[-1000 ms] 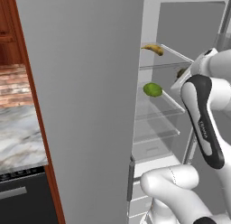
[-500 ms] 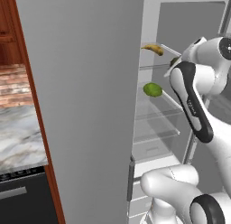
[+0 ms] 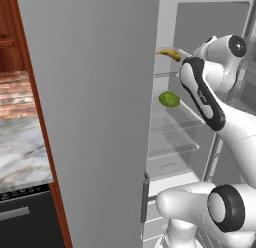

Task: Place the kiwi in the correct fridge rack based on whether it is a fruit or vegetable. Finally, close the fridge door.

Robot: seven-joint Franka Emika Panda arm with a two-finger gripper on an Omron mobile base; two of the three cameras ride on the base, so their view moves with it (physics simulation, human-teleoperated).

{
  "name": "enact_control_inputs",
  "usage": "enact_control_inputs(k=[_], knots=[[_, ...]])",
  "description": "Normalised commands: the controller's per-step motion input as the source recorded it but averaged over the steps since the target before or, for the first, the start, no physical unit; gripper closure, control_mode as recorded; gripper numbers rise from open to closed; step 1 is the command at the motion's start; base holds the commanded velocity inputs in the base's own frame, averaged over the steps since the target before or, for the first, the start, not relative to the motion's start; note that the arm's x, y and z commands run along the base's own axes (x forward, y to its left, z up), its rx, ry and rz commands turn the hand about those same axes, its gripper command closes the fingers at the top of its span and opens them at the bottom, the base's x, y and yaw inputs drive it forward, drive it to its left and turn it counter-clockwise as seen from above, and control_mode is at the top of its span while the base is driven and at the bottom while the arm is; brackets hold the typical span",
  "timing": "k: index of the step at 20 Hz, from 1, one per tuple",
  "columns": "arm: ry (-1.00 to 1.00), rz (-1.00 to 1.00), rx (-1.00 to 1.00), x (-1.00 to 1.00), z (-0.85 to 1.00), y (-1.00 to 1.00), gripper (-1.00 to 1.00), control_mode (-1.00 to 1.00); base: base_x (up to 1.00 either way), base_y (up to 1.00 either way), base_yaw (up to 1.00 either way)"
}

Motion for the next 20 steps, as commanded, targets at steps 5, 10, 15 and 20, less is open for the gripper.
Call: enact_control_inputs(k=[5, 10, 15, 20], knots=[[0.0, 0.01, 0.0, 0.67, 0.0, 0.0, 1.0, -1.0, 0.0, 0.0, 0.0], [0.0, 0.02, 0.0, 0.62, -0.17, 0.0, 1.0, -1.0, 0.0, 0.0, 0.0], [0.0, 0.04, 0.0, 0.5, -0.31, 0.0, 1.0, -1.0, 0.0, 0.0, 0.0], [0.0, 0.03, 0.0, 0.51, -0.19, 0.0, 1.0, -1.0, 0.0, 0.0, 0.0]])
